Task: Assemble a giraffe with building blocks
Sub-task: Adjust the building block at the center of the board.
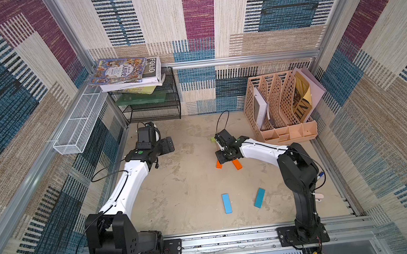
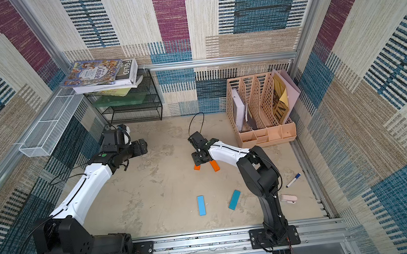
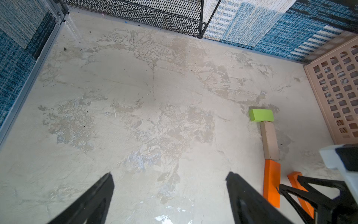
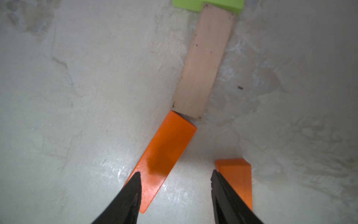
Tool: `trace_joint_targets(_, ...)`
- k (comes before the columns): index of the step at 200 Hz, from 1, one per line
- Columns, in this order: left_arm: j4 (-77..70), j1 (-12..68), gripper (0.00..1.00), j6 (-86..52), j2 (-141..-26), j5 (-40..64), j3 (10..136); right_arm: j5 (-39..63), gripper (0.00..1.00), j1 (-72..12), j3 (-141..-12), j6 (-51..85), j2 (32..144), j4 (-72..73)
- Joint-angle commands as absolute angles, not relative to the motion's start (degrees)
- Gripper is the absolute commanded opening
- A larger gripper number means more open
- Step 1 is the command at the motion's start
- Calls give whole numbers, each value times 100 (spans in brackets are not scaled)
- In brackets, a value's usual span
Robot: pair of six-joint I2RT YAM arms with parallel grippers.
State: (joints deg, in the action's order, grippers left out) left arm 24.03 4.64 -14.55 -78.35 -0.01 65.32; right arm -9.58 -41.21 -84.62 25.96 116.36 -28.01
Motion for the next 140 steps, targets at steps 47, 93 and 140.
trace_joint_targets(47,2381,467,95,-1441,-7787,66,6557,-1142,60,-4254,-8602,3599,11869,-2944)
trace_joint_targets(93,2377,466,95,-1446,-7770,62,6556,-1137,60,-4254,-8688,3592,11997,-2980)
trace_joint_targets(140,2373,470,95,-1445,-7777,62,6557,-1266,60,-4236,-8710,3562,11990,-3030)
